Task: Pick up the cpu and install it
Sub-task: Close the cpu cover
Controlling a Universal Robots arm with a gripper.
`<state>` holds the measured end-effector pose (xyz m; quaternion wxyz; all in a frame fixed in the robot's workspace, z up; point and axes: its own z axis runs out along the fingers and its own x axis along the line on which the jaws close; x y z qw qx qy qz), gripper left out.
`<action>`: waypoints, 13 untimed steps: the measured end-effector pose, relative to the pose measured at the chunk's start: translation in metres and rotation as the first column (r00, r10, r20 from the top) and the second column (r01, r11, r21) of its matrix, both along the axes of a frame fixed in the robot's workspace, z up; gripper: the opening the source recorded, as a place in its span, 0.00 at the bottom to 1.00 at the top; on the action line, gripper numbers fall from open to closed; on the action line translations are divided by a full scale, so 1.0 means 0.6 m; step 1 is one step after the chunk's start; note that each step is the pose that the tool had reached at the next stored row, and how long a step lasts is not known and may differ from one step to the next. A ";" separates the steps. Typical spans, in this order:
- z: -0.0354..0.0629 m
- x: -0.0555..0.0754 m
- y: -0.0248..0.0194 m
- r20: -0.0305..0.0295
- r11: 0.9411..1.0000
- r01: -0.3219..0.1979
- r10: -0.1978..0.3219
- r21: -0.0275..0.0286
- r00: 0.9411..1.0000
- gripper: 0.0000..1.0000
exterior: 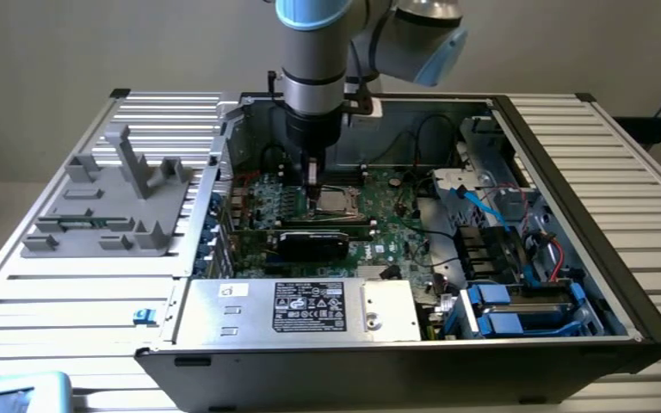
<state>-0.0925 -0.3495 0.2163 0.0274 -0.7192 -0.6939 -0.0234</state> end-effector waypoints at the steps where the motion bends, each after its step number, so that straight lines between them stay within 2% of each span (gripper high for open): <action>1: -0.002 -0.001 0.0000 0.000 1.000 0.000 0.000 0.000 1.000 0.11; 9: -0.009 -0.007 -0.0001 0.000 1.000 0.000 0.000 0.000 1.000 0.11; 13: -0.012 -0.007 0.0000 0.000 1.000 0.000 0.000 -0.004 1.000 0.11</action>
